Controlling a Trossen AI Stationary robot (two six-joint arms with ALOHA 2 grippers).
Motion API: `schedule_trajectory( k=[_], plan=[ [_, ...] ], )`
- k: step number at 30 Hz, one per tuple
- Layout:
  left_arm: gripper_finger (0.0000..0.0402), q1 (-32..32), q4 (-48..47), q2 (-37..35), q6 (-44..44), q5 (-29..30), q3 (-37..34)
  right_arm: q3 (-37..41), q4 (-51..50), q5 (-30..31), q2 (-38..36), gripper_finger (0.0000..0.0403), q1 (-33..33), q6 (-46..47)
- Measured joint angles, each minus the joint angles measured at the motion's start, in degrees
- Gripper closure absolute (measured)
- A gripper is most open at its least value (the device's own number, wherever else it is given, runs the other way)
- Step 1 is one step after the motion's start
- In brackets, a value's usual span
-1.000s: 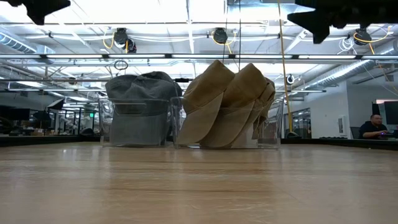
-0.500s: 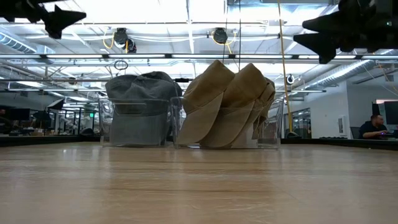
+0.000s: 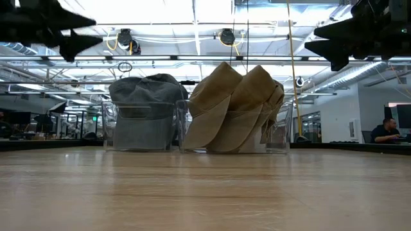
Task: Pick & Place hat
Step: Return to Home Position
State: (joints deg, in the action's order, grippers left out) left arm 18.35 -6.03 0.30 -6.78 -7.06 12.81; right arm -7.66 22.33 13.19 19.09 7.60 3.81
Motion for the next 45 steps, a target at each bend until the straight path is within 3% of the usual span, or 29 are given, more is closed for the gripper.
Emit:
schedule_trajectory(
  k=[6, 15, 19, 26, 31, 36, 45],
  plan=[
    [0.0108, 0.0, 4.1, 0.0, -2.3, 8.0, -5.2, 0.0, -2.2, 1.1, 0.0, 0.019, -0.2, -0.2],
    [0.0108, 0.0, 12.3, 0.0, -3.3, 10.2, -12.2, 3.1, -0.5, 12.3, -0.1, 0.019, -0.5, -0.1],
    [0.0107, 0.0, 12.4, 0.0, -3.4, 10.2, -12.2, 6.4, 4.5, 12.2, -0.7, 0.019, -0.5, 1.1],
    [0.0107, 0.0, 11.7, 0.0, -4.0, 10.1, -12.2, 6.6, 1.4, 12.5, -0.7, 0.019, -0.7, 1.1],
    [0.0107, 0.0, 8.8, 0.0, -3.0, 9.7, -12.2, 6.6, -4.9, 12.6, -0.6, 0.019, -2.2, 3.1],
    [0.0107, 0.0, 6.8, 0.5, -3.9, 8.4, -12.0, 6.7, -17.2, 12.5, -0.6, 0.019, -4.0, 12.2],
    [0.0108, 0.0, 6.9, 1.2, -3.9, 8.2, -12.0, 6.7, -17.6, 12.3, 0.4, 0.019, -5.0, 13.5]
  ],
)
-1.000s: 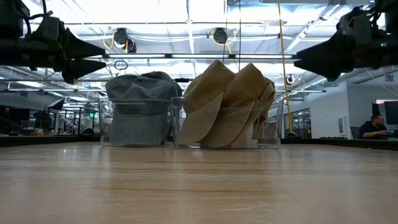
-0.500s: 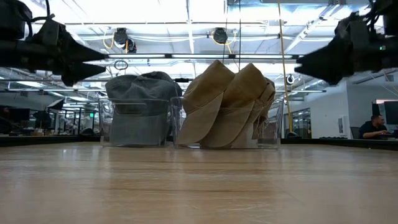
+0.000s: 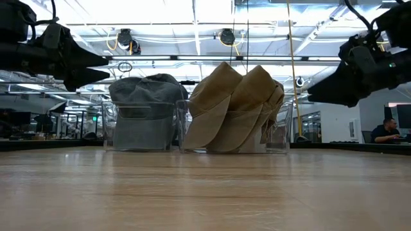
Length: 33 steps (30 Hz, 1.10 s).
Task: Pick & Place hat
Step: Return to Home Position
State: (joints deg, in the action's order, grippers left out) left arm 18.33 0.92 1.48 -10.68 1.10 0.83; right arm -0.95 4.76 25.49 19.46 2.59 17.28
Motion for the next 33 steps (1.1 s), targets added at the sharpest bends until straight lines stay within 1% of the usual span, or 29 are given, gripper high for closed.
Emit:
schedule_trajectory(
  k=[5, 33],
  plan=[
    [0.0107, 0.0, 0.8, 0.0, 0.0, 0.0, -0.1, 0.0, 0.8, 0.0, 0.1, 0.019, 0.0, -2.0],
    [0.0108, 0.0, 1.4, 0.0, -0.1, 0.1, -0.2, 0.1, 1.8, 0.0, 0.1, 0.019, 0.0, -1.9]
  ],
)
